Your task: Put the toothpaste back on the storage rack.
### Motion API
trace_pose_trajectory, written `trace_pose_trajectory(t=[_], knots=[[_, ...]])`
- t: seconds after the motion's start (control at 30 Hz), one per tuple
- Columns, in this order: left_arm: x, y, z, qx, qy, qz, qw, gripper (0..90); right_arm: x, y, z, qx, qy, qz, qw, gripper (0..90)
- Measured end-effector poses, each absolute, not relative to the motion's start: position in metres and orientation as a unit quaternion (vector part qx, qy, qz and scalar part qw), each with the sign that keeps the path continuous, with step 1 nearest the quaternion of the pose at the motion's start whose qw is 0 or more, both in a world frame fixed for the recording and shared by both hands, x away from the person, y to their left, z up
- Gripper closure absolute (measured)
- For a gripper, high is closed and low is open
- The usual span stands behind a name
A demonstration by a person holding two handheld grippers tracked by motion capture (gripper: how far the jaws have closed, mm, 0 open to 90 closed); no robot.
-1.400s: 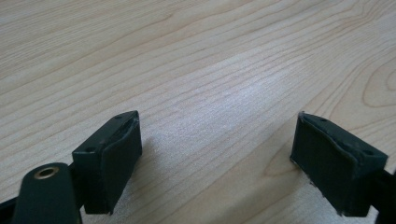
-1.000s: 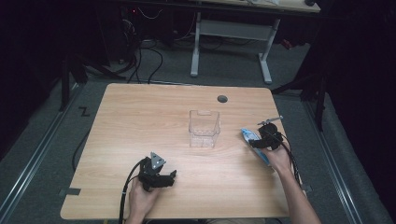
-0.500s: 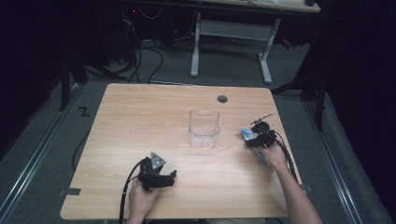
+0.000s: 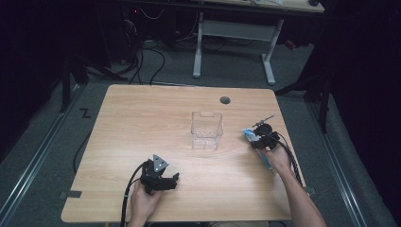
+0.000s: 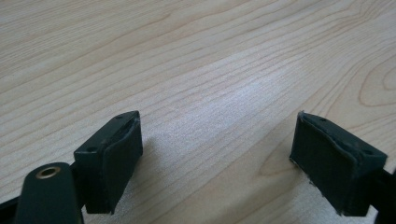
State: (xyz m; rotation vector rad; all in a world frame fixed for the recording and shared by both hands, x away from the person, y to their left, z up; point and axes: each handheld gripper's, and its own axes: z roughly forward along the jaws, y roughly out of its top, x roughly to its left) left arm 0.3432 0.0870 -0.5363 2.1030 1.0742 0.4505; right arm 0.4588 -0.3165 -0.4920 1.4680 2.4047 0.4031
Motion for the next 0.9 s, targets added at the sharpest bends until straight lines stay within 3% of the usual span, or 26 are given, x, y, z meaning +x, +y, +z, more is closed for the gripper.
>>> trace_pose_trajectory(t=[0.9], knots=[[0.343, 0.086, -0.536, 0.817, 0.416, 0.174, 0.361, 16.9, 0.433, -0.331, -0.458, 0.511, 0.816, 0.237, 0.127, 70.9]])
